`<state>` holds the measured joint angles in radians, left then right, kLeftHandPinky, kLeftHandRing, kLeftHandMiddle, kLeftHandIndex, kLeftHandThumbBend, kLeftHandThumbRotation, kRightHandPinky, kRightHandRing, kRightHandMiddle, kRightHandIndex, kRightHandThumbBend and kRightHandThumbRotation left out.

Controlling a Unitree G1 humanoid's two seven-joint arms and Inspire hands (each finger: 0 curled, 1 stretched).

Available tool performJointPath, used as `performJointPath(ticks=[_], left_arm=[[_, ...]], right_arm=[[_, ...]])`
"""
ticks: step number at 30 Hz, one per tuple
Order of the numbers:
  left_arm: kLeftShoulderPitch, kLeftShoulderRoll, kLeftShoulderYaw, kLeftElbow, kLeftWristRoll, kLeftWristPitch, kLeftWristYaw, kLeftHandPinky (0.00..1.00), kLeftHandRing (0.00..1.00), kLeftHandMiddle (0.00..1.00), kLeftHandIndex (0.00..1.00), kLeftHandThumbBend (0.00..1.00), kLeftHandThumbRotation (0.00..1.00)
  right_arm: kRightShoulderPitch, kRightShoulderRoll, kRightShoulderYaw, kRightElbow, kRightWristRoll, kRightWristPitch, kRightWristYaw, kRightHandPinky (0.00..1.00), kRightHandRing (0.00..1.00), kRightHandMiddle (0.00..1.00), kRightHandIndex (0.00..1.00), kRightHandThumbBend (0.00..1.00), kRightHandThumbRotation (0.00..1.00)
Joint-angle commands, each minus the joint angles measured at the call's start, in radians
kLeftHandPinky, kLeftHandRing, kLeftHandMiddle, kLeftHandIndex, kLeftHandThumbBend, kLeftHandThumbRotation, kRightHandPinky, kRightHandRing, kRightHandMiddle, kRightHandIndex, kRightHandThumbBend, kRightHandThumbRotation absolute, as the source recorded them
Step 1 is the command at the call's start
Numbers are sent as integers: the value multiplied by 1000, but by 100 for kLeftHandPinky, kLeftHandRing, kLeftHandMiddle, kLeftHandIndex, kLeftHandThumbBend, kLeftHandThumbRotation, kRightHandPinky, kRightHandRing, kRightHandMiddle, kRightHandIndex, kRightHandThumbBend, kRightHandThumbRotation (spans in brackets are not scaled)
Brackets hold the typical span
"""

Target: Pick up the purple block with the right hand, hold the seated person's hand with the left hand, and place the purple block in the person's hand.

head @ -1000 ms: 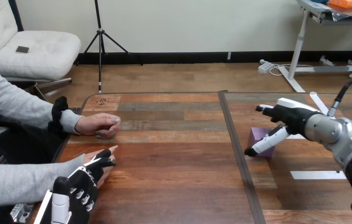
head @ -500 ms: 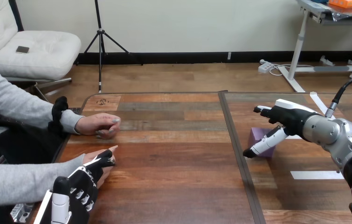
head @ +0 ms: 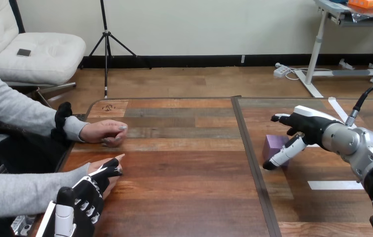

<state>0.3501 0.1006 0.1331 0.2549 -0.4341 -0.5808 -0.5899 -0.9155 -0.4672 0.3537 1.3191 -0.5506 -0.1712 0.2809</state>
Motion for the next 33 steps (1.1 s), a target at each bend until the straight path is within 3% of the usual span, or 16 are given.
performJointPath(ticks=[1, 16, 23, 33], left_arm=[[-29, -16, -3, -35, -6, -8, -5, 100, 97, 89, 68, 78, 100], [-38, -17, 1, -20, -34, -2, -32, 100, 97, 89, 69, 77, 100], [-35, -14, 0, -28, -28, 3, -27, 100, 97, 90, 69, 78, 100], [-30, -21, 0, -36, -11, -5, -6, 100, 97, 89, 68, 79, 100]], right_arm=[[-34, 13, 23, -2, -20, -7, -44, 67, 87, 95, 93, 100, 18], [-32, 10, 77, -2, -89, -38, -106, 59, 70, 77, 78, 100, 5], [-33, 10, 77, 1, -87, -46, -104, 59, 66, 72, 73, 99, 1], [-23, 11, 68, 3, -75, -59, -127, 54, 57, 62, 62, 89, 0]])
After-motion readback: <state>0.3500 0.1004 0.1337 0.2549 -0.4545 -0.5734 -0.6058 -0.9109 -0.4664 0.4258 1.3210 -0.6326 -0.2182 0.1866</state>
